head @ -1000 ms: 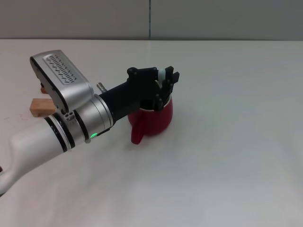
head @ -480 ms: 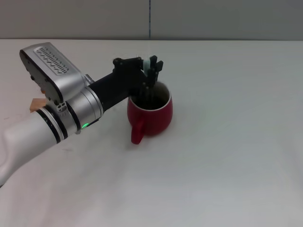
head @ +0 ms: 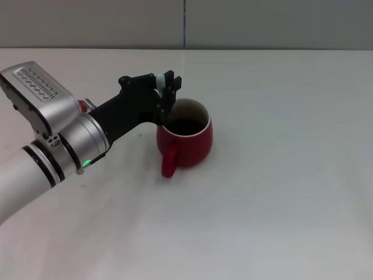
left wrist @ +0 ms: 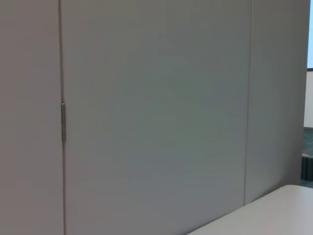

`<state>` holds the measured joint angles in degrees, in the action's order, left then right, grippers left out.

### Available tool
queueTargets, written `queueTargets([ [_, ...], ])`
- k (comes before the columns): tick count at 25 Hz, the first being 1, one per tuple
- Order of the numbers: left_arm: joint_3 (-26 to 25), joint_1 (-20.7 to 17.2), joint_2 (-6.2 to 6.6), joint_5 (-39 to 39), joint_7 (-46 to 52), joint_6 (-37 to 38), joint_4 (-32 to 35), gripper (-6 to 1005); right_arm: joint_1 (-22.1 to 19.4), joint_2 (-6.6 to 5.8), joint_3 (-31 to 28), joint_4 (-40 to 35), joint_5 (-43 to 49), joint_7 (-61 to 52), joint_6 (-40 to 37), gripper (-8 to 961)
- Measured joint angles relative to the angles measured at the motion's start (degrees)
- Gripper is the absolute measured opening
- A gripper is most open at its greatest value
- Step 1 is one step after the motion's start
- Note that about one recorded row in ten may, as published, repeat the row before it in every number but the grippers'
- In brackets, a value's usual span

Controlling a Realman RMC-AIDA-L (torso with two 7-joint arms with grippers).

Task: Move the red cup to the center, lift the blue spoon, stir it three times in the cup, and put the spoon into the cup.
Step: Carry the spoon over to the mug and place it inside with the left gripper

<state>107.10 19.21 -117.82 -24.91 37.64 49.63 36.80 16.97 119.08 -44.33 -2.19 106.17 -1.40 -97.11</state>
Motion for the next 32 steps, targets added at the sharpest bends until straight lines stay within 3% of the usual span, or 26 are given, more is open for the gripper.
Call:
queueTargets([
  [10,-0.8,-4.9,0.31,-5.9,5.4,0.2,5.3,142,-0.1,0.0,0.6,-0.1,0.0,0.0,0.0,680],
  [32,1.8,-5.2,-0.09,-6.0,7.7,3.7,4.6,144,-0.4,0.09,0.6,0.1,0.0,0.0,-0.5,680],
])
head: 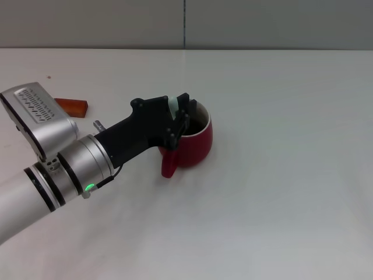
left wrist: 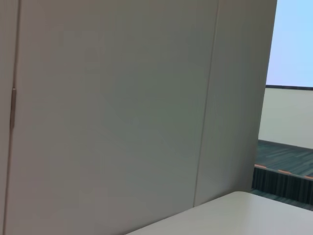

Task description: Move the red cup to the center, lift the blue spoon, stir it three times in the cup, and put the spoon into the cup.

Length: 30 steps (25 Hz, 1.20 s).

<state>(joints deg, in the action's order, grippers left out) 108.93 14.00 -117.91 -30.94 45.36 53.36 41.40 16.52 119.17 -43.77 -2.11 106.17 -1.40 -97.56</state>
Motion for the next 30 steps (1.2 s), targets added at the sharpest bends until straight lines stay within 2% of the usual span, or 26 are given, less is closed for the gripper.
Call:
queueTargets([
  [6,-0.6,0.0,0.21,0.0,1.5,1.3,-0.6,145,0.0,0.0,0.0,0.0,0.0,0.0,0.0,680],
  [12,-2.0,-0.2,0.23,0.0,2.1,2.2,-0.6,352,-0.1,0.0,0.0,0.0,0.0,0.0,0.0,680],
  [13,-4.1,-0.4,0.23,0.0,2.2,3.3,-0.3,362,-0.1,0.0,0.0,0.0,0.0,0.0,0.0,680],
  [14,-4.1,-0.4,0.23,0.0,2.2,3.3,-0.3,372,-0.1,0.0,0.0,0.0,0.0,0.0,0.0,679],
  [17,-10.0,-0.5,0.43,0.0,3.0,5.6,0.4,402,-0.1,0.0,0.0,0.0,0.0,0.0,0.0,679],
  [18,-14.8,-0.4,0.6,0.0,3.4,7.2,0.9,412,-0.1,0.0,0.0,0.0,0.0,0.0,0.0,679],
  [19,-14.8,-0.4,0.6,0.0,3.4,7.2,0.9,414,-0.1,0.0,0.0,0.0,0.0,0.0,0.0,679],
  [20,-19.8,-0.1,0.66,0.0,3.2,8.1,1.4,416,-0.2,0.0,0.0,0.0,0.0,0.0,0.0,679],
  [21,-22.4,0.1,0.57,0.0,2.8,8.3,1.5,418,-0.3,0.0,0.0,0.0,0.0,0.0,0.0,679],
  [22,-22.4,0.1,0.57,0.0,2.8,8.3,1.5,421,-0.3,0.0,0.0,0.0,0.0,0.0,0.0,679],
  [23,-26.9,0.7,0.31,0.0,1.2,8.3,1.4,423,-0.3,0.0,0.0,0.0,0.0,0.0,0.0,679],
  [24,-26.9,0.7,0.31,0.0,1.2,8.3,1.4,425,-0.3,0.0,0.0,0.0,0.0,0.0,0.0,679],
  [25,-31.6,1.4,0.01,0.2,-1.1,8.0,1.0,427,-0.3,0.0,0.0,0.0,0.0,0.0,0.0,679],
  [27,-33.6,1.8,-0.09,0.3,-2.0,7.9,0.6,431,-0.3,0.0,-0.1,0.0,0.0,0.0,0.2,679],
  [29,-38.0,3.1,-0.17,0.6,-3.7,7.5,-1.1,435,-0.3,0.0,-0.4,0.0,-0.2,0.0,0.6,679],
  [30,-42.1,4.5,-0.18,0.6,-4.9,7.3,-3.2,438,-0.1,-0.04,-0.6,0.0,-0.4,0.0,1.1,679],
])
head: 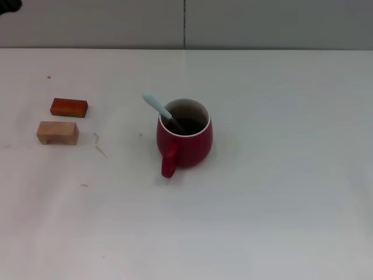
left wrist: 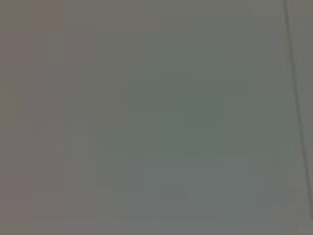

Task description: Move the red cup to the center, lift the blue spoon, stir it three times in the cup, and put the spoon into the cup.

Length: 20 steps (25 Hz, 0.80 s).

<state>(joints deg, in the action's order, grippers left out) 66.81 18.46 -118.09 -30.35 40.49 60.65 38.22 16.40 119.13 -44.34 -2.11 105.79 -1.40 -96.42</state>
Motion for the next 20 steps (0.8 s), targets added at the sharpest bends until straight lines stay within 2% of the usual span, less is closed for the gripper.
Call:
queueTargets([
  [1,0.0,0.0,0.0,0.0,0.0,0.0,0.0,440,0.0,0.0,0.0,0.0,0.0,0.0,0.0,679],
  [3,-7.0,2.2,0.04,0.0,-4.4,0.0,-4.5,444,0.2,-0.1,-0.1,0.0,0.0,0.0,0.9,679],
  [7,-10.6,3.4,-0.07,0.1,-9.7,0.4,-7.5,453,0.5,-0.2,-0.6,-0.2,-0.1,0.0,1.9,679],
  [8,-14.2,4.9,-0.27,0.2,-20.0,1.1,-12.0,455,0.8,-0.26,-2.1,-0.3,-0.1,0.0,2.4,679],
  [12,-19.7,7.4,-0.4,0.3,-31.1,2.3,-19.2,463,1.2,-0.32,-6.2,-0.5,-0.1,0.1,2.8,679],
  [13,-21.5,7.9,-0.39,0.3,-32.5,2.9,-20.8,465,1.4,-0.46,-9.3,-0.5,-0.2,0.1,3.1,679],
  [15,-23.0,8.2,-0.37,0.3,-33.0,3.5,-22.0,470,1.6,-0.59,-11.5,-0.6,-0.2,0.1,3.3,679],
  [20,-28.2,7.9,-0.41,0.4,-30.2,8.4,-25.3,480,1.9,-0.91,-14.2,-0.6,-0.2,0.1,3.4,679],
])
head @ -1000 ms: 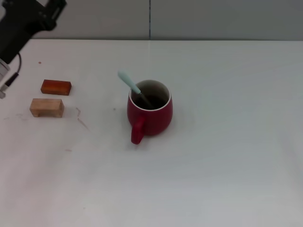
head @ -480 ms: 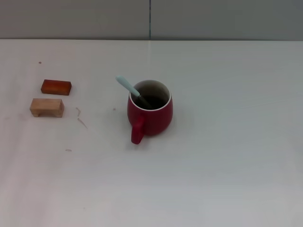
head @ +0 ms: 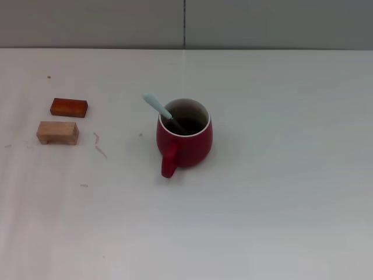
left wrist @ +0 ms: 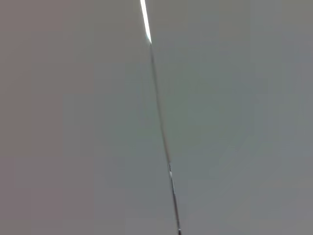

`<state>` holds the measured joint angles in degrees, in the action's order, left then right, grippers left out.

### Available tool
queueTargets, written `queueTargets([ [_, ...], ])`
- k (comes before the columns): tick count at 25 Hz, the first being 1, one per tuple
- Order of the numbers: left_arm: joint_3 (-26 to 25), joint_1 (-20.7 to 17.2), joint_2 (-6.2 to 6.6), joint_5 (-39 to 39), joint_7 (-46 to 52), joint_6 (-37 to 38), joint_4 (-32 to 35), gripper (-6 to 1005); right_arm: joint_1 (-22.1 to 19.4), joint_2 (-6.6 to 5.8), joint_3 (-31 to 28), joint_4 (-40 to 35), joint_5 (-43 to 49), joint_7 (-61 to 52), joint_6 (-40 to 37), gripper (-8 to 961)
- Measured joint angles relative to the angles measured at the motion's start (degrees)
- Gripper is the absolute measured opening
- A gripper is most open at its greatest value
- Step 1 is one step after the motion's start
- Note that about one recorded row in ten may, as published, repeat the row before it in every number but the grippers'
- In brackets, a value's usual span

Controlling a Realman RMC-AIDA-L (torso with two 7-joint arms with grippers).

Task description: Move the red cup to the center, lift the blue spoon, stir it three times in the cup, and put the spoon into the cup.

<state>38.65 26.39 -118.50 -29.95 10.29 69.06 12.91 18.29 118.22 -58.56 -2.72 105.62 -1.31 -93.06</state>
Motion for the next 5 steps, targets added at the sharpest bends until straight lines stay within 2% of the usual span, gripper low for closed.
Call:
queueTargets([
  [2,-0.1,-0.3,0.02,0.0,1.6,0.5,-0.1,485,0.2,-0.27,-0.2,0.0,0.0,0.0,0.1,679],
  [5,-0.2,-1.9,0.22,0.0,10.6,1.4,-0.3,491,0.4,-0.68,-0.3,-0.1,0.0,0.0,0.3,679],
])
